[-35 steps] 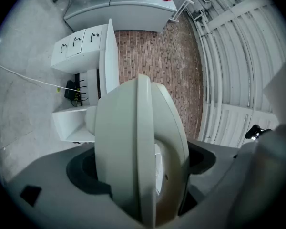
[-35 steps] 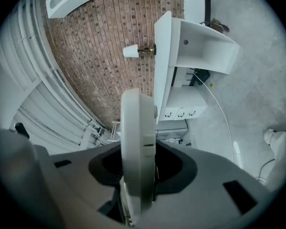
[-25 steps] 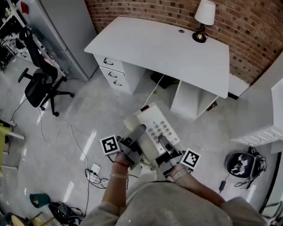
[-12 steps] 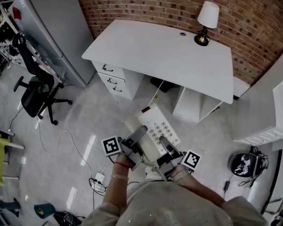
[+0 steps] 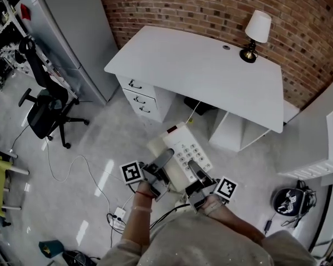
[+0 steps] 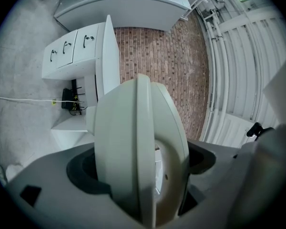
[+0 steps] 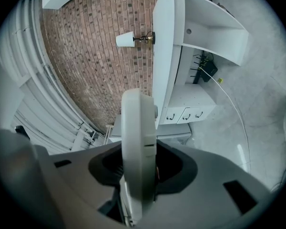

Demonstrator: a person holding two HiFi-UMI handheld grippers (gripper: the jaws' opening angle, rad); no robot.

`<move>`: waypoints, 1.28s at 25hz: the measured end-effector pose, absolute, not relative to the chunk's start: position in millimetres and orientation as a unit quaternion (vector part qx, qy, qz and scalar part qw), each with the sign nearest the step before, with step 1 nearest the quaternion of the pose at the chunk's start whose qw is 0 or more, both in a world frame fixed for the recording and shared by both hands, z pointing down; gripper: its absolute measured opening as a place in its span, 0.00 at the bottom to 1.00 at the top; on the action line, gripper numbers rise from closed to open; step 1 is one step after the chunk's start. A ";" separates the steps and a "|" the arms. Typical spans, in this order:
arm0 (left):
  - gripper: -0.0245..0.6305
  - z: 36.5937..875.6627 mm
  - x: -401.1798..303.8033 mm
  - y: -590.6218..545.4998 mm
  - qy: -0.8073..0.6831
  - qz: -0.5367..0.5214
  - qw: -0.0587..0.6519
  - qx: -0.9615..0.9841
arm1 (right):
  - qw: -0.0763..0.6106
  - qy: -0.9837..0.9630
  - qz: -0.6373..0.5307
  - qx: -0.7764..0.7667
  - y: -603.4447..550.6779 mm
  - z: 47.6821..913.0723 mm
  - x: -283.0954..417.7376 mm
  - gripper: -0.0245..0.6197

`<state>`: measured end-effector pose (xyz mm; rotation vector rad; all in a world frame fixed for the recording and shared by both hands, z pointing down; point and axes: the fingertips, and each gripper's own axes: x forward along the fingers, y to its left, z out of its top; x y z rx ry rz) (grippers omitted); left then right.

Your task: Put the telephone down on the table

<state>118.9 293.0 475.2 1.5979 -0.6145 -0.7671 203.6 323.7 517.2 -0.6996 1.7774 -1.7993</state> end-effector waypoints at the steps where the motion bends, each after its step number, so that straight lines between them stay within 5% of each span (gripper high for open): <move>1: 0.72 475.2 115.4 289.8 -0.265 -0.331 0.591 0.686 | 0.255 0.655 -0.663 -0.257 320.3 517.2 200.4 0.29; 32: 0.72 499.9 31.4 61.0 -0.285 -0.329 0.609 0.663 | 0.225 0.641 -0.688 -0.256 89.9 535.0 115.3 0.29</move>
